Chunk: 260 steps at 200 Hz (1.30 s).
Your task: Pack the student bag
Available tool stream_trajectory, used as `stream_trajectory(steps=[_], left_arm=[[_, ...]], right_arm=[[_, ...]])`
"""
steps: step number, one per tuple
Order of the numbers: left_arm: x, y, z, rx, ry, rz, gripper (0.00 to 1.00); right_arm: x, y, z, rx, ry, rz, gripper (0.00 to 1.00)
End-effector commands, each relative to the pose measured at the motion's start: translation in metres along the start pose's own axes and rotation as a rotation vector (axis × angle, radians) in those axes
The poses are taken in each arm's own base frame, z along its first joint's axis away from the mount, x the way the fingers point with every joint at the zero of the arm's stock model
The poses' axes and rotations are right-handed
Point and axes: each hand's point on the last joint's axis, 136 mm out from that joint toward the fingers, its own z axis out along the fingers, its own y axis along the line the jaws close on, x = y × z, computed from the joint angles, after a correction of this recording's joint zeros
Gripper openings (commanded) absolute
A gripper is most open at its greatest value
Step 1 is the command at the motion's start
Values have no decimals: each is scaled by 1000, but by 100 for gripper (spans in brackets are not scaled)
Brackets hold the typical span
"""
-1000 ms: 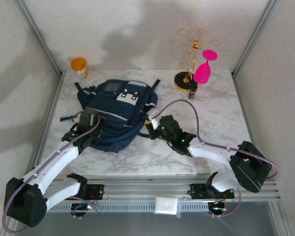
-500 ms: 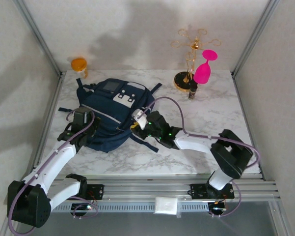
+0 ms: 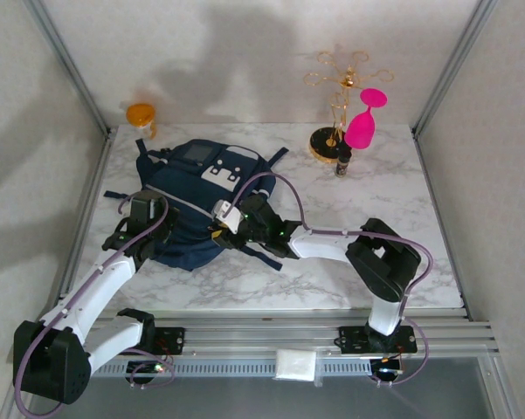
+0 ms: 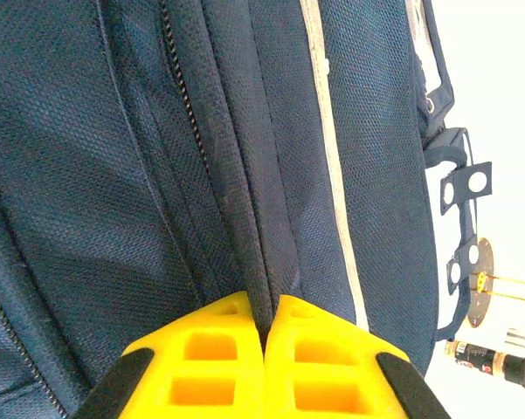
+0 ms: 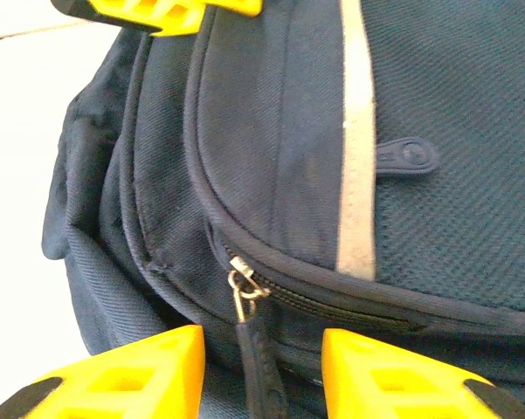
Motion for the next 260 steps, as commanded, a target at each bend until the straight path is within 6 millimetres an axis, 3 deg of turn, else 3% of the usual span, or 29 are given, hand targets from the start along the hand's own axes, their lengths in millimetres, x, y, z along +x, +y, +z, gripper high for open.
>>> stream_trajectory(steps=[1,28,71,102,138,164,169,177,187,199,217,224,238,245,260], left_arm=[[-3,-10,2,49,-6,-11,0],[-4,-10,0,46,-10,-8,0],[-11,-7,-4,22,-46,-2,0],[-21,-4,-8,-17,-87,23,0],[-30,1,-13,-50,-124,43,0],[-17,-4,-3,-10,-59,49,0],[-16,-5,-2,-5,-50,58,0],[-15,-5,-3,-7,-47,74,2],[-18,-3,-6,-11,-62,101,26],[-22,-2,-14,-10,-85,132,58],[-37,0,-31,-12,-172,206,89],[-51,7,-40,-56,-251,231,99],[-87,27,-61,-188,-463,286,99],[-102,40,-69,-261,-573,309,100],[-122,54,-75,-348,-738,392,99]], right_arm=[[-10,8,7,-33,-15,-42,40],[-2,-5,16,25,17,-53,31],[-3,-17,2,77,6,-47,0],[-3,-39,-17,114,-9,33,0],[17,-72,-33,166,23,126,0],[3,-62,-26,129,36,119,0],[-1,-60,-28,131,34,119,9],[-7,-56,-33,127,19,130,14],[-16,-56,-46,135,-18,160,22],[-18,-67,-65,181,-34,231,43],[-7,-100,-103,351,-25,368,66],[6,-115,-122,439,-17,425,74],[42,-153,-171,744,4,517,88],[68,-179,-210,954,8,578,98],[120,-210,-274,1237,25,664,99]])
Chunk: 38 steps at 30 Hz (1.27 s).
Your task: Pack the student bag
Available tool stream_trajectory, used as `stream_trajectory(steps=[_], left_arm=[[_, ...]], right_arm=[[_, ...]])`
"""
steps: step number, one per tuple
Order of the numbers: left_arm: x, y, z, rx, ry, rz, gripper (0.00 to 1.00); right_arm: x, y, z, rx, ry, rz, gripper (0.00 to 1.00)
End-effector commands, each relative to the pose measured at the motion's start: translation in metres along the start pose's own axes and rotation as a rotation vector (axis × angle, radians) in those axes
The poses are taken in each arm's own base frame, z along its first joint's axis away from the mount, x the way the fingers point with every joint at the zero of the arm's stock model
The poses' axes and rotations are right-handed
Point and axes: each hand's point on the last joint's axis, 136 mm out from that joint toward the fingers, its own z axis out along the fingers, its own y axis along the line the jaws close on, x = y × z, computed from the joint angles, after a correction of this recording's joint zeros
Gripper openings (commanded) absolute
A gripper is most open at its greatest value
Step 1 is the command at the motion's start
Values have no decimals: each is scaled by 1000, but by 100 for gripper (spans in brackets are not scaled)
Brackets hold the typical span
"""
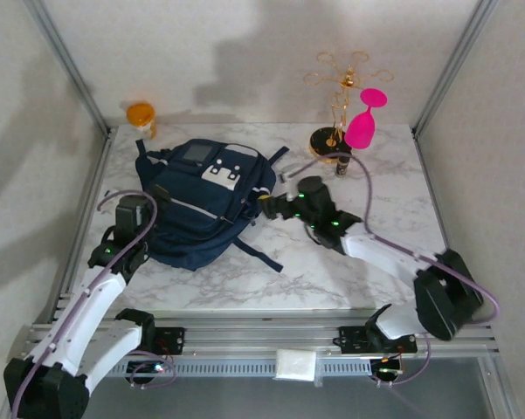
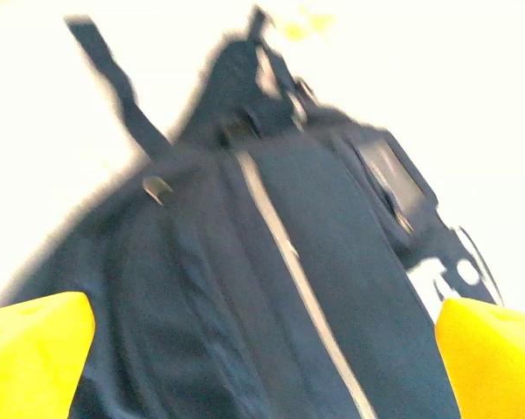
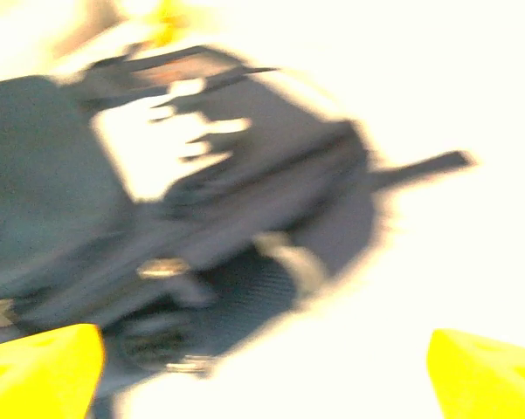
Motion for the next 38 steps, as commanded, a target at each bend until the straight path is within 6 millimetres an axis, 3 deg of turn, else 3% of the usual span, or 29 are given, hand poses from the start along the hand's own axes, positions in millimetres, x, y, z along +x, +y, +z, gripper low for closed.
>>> stream_trajectory(steps=[1,2,4,8,12,15,17,19,22,26,38], left_arm=[[-41,61,-1,-296,-325,222,99],[-41,71,1,-335,-377,262,100],[-38,81,8,-329,-467,306,99],[-18,70,23,-135,-513,349,99],[-1,47,34,34,-500,415,99],[6,30,45,96,-475,447,99],[9,18,41,189,-496,455,100],[15,15,47,214,-482,460,99],[27,6,64,236,-434,504,99],[29,14,86,146,-393,489,99],[26,16,87,138,-401,479,99]], right_arm=[[47,-142,-36,590,19,173,99],[58,-174,-49,690,-6,184,99],[66,-208,-59,756,-82,168,99],[68,-243,-66,785,-153,152,99],[75,-242,-64,681,-255,88,99],[57,-227,-59,528,-359,62,99],[76,-218,-55,451,-353,51,99],[79,-209,-55,403,-383,14,99],[82,-229,-51,459,-351,96,99],[83,-231,-52,462,-347,98,99],[83,-230,-52,462,-349,95,99]])
